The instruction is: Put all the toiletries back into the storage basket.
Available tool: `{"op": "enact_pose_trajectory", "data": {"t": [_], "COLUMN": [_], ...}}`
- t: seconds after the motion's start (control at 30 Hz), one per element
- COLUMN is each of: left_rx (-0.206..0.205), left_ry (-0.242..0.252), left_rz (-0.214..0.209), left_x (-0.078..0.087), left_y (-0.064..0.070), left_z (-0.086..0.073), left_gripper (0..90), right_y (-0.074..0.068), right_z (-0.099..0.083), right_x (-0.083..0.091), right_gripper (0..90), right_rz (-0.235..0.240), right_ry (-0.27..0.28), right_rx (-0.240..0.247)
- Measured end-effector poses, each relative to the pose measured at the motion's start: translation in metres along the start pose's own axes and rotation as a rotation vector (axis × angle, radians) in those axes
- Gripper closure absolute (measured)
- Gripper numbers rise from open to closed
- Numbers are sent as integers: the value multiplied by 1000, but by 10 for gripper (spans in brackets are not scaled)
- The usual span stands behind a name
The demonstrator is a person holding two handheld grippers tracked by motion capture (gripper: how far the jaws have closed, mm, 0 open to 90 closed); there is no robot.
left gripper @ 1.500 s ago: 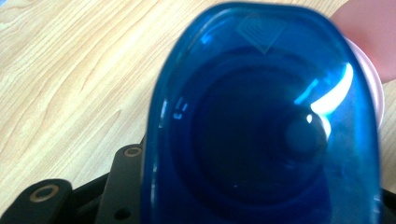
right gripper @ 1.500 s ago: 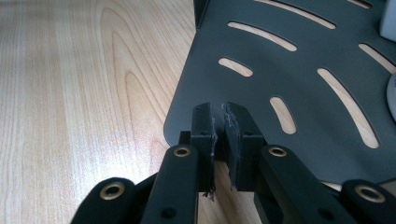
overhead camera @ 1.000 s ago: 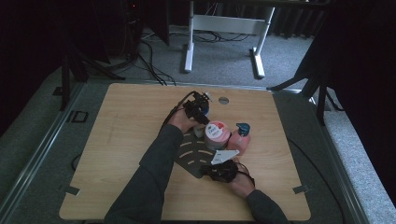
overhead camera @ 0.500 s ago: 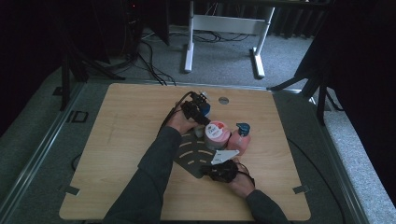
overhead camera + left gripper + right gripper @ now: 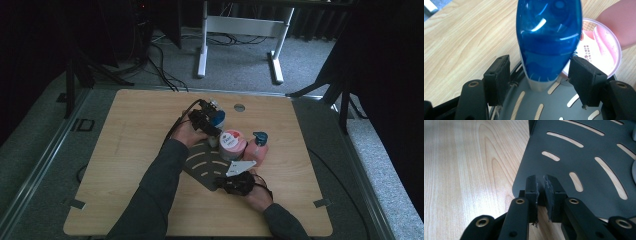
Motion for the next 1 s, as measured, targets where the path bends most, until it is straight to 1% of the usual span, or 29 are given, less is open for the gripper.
{"op": "enact_pose_trajectory", "data": {"t": [0.07,0.2,0.27,0.3,0.37,0.47,0.5,0.53,0.57,0.6,0.7,0.83,0.87,0.9,0.93,1.0], "left_rx": [5,11,7,0,-9,-13,-7,-7,-7,-9,-12,-5,-5,-3,1,1], "left_ry": [4,-10,-16,-24,-23,-16,7,11,11,2,10,3,3,13,21,9], "left_rz": [-7,0,7,13,14,23,12,18,18,26,36,39,39,45,37,39], "left_x": [2,8,9,12,17,21,25,26,26,29,33,34,34,34,34,33], "left_y": [-1,-7,-8,-8,-8,-7,-8,-8,-8,-10,-11,-12,-12,-12,-12,-12], "left_z": [-2,-13,-15,-19,-22,-25,-30,-32,-32,-38,-43,-53,-53,-57,-60,-66], "left_gripper": [368,371,371,373,380,391,398,401,402,401,402,408,407,409,416,422], "right_y": [0,0,0,0,0,-1,-1,-1,-1,-1,-2,-3,-3,-3,-3,-2], "right_z": [0,0,0,0,0,0,0,0,0,0,0,1,1,1,1,1], "right_x": [0,0,0,0,0,0,0,0,0,0,0,0,0,0,0,1], "right_gripper": [802,797,795,792,779,761,757,752,752,744,743,743,743,743,737,736], "right_rz": [2,4,6,7,10,16,18,18,18,18,17,12,12,10,11,17], "right_ry": [0,0,1,2,2,2,1,1,1,2,-1,-6,-6,-8,-7,-6], "right_rx": [0,1,-1,-1,-2,-4,-3,-6,-6,-5,-5,-4,-4,-2,-6,-14]}}
Point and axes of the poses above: each handheld gripper's, and its own axes: x roughly backward along the jaws, z roughly out of its top, y roughly to its right, the point moved 3 cm from there along -x, roughly forward along the jaws, and after that the axes turned 1 degree about -x, right-handed, at the moved point
